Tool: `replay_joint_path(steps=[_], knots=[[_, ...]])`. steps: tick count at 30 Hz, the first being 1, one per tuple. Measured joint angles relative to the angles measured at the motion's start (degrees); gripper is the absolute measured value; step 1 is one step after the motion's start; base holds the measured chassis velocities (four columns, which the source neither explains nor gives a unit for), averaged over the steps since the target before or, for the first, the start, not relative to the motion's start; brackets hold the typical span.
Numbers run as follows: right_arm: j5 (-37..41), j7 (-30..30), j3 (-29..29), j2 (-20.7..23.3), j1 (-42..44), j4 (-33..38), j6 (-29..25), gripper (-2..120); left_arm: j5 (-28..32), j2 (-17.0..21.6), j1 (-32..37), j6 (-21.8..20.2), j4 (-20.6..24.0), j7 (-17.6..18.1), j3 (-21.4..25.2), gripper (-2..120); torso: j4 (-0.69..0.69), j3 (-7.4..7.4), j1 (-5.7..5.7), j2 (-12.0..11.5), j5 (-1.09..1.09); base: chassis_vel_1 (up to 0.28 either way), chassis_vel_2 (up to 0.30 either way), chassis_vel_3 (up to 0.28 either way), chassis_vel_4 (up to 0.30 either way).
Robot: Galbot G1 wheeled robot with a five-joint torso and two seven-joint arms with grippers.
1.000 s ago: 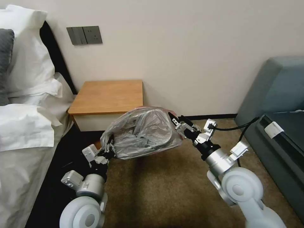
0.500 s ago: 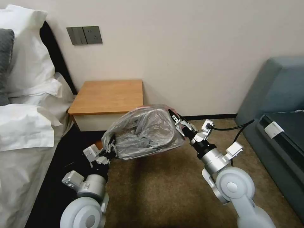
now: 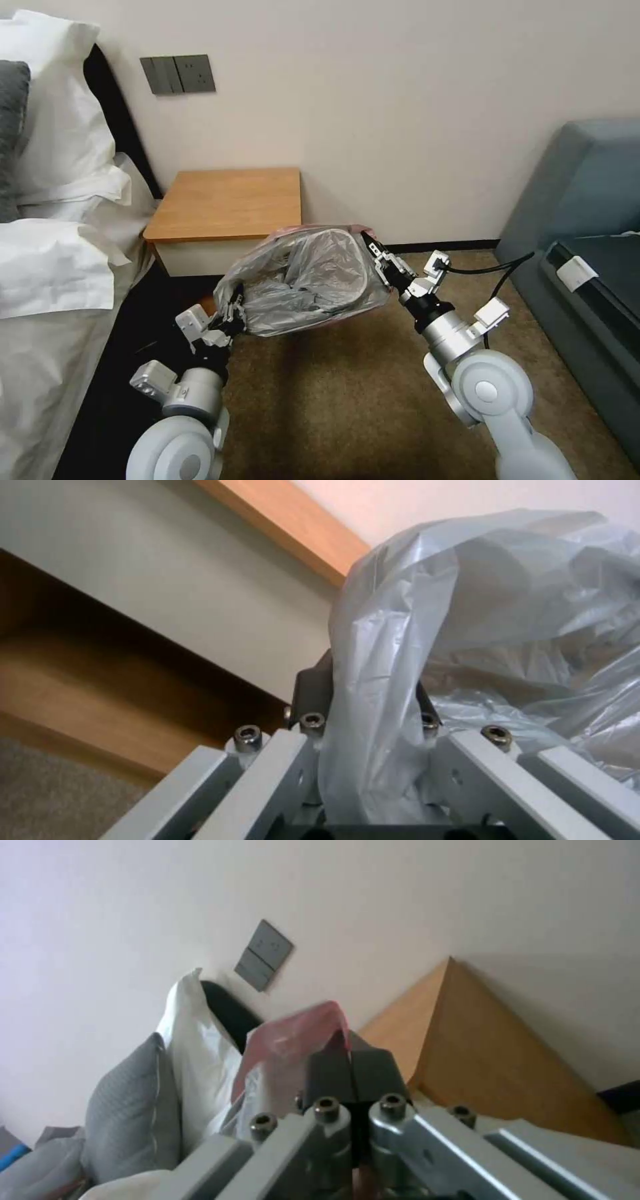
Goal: Pick up the garbage bag from the table and place it over the trash can.
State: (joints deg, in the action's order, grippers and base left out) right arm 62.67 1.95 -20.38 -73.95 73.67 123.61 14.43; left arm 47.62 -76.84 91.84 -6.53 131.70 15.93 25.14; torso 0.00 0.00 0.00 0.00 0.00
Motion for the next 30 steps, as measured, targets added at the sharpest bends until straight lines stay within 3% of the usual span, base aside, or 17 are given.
replay_joint_path(steps=[16, 30], knots=[[-0.2, -4.2, 0.2, 1.7, -4.3, -3.2, 0.6, 0, -0.7, -0.5, 1.5, -0.3, 0.8, -2.6, -0.4, 7, 0.00, 0.00, 0.00, 0.0, 0.00, 0.000, 0.000, 0.000, 0.000], [-3.3, -4.3, 0.0, 3.1, -4.7, -8.4, 1.3, 0, -0.6, -1.1, 1.6, -0.2, 1.2, -5.5, -0.5, 7, 0.00, 0.00, 0.00, 0.0, 0.00, 0.000, 0.000, 0.000, 0.000]])
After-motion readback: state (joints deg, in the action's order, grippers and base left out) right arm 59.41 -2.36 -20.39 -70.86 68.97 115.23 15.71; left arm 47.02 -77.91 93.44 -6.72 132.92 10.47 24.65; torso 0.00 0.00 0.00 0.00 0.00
